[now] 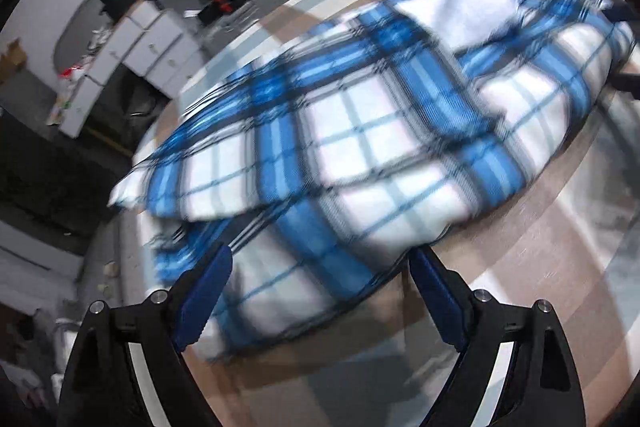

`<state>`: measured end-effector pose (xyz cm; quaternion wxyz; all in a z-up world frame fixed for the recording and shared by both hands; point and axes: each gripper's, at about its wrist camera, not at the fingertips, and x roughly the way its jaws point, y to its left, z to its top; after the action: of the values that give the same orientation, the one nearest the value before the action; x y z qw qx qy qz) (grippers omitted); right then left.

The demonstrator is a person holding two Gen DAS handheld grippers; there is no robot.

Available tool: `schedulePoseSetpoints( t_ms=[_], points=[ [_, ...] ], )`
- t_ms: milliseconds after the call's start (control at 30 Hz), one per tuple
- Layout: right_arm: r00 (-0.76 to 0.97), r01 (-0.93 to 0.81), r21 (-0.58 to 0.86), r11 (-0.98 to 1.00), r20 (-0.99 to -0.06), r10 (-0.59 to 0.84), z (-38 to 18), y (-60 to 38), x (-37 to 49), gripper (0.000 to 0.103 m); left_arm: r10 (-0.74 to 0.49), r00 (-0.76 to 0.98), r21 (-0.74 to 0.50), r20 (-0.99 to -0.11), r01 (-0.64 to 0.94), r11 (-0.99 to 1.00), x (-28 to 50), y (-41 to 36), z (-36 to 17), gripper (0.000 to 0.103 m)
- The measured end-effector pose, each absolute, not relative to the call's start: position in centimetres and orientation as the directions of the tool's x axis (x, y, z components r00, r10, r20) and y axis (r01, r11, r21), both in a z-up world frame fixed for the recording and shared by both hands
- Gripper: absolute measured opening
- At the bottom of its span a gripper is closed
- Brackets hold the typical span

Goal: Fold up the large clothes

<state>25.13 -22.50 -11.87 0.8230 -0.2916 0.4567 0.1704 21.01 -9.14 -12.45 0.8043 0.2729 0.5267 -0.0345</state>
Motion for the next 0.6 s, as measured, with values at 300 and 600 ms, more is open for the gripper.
schedulePoseSetpoints(
  t_ms=[300, 600],
  points=[
    [0.593, -0.611, -0.416, 0.673, -0.804, 0.042, -12.4, -21.2, 24.8, 0.015, 0.237, 0.430, 0.440, -0.871, 0.468, 0.766, 21.4, -10.0, -13.6, 0.004],
    [0.593, -0.685, -0.432, 0.586, -0.798, 0.104, -11.3, -21.9, 19.3, 0.003, 0.111, 0.327, 0.253, -0.938, 0.431, 0.866, 19.4, -7.3, -11.7, 0.000]
  ],
)
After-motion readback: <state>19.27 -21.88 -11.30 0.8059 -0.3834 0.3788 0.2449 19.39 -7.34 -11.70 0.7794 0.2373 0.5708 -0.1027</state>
